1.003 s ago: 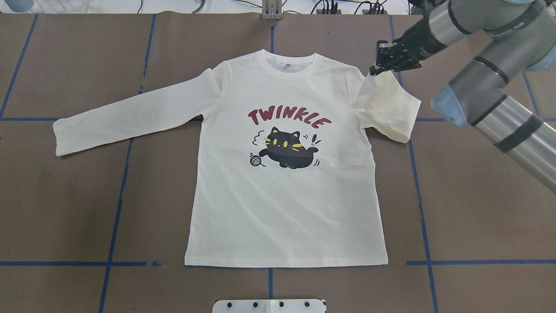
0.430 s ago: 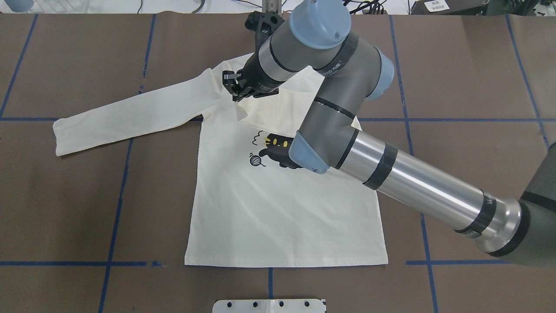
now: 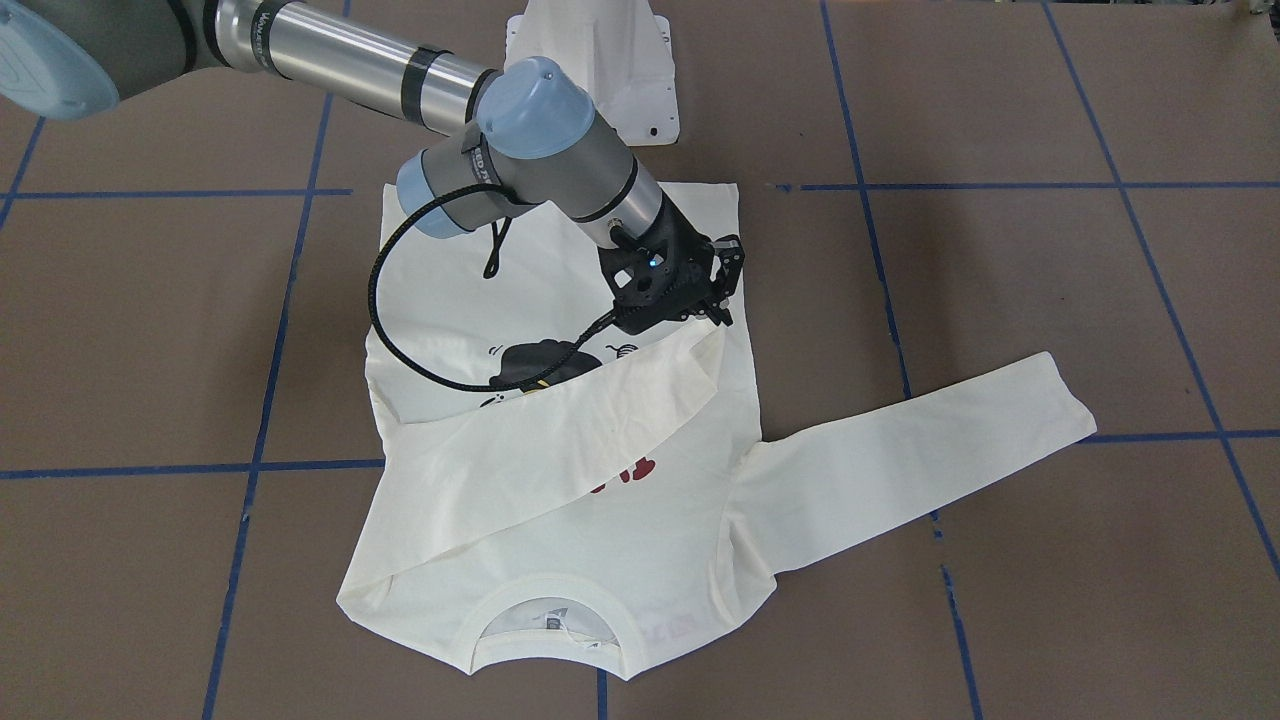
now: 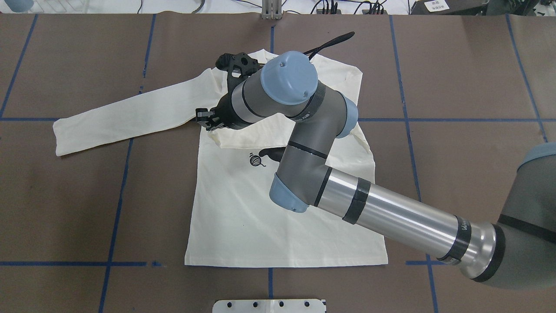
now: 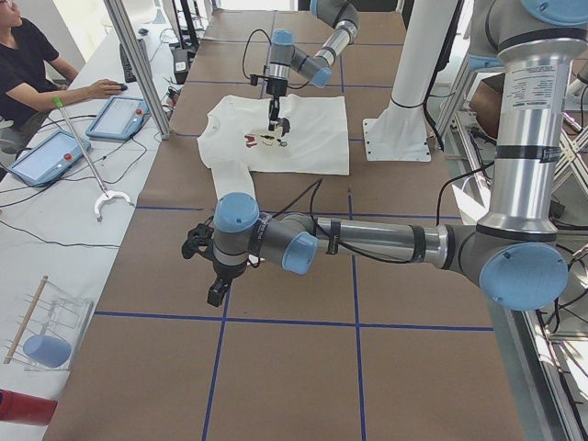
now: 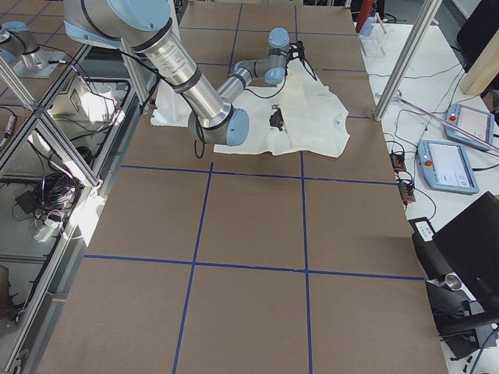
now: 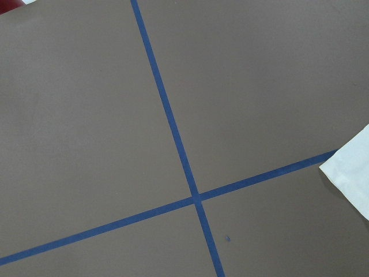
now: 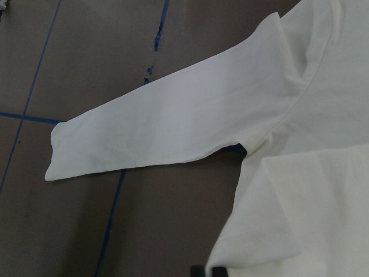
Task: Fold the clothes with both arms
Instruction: 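Carry the sleeve with the right gripper across the shirt body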
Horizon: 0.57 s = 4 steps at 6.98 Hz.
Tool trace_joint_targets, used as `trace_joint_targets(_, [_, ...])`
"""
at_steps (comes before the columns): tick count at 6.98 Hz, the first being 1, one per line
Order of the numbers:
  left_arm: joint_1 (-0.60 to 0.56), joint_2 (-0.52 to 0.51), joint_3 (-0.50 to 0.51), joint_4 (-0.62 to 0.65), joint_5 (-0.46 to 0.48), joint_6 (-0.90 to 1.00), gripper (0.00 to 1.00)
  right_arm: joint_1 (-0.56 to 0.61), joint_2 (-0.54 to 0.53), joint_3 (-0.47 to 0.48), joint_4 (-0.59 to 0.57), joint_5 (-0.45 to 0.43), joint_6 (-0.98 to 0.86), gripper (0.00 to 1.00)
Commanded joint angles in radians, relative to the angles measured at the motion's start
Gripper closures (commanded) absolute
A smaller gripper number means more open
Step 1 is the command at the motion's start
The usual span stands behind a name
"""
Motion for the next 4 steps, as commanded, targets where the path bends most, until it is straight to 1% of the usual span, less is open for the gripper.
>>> trace_joint_targets(1, [0.0, 0.0, 0.001, -0.002, 0.001, 0.0, 0.0, -0.063, 0.01, -0.023, 0.034, -0.112, 0.038, 0.0])
trace_joint_targets(2, [0.002, -0.002, 0.006, -0.005, 0.001, -0.002, 0.0, -0.066, 0.017, -0.032, 0.002, -0.116, 0.052, 0.0])
trace_joint_targets(3, [0.011, -0.021, 0.032, -0.043, 0.001, -0.099, 0.0, -0.063, 0.039, -0.026, -0.124, -0.114, 0.078, 0.0])
trace_joint_targets(4, [0.116, -0.015, 0.032, -0.177, 0.01, -0.308, 0.0, -0.051, 0.038, -0.007, -0.276, -0.114, 0.067, 0.0])
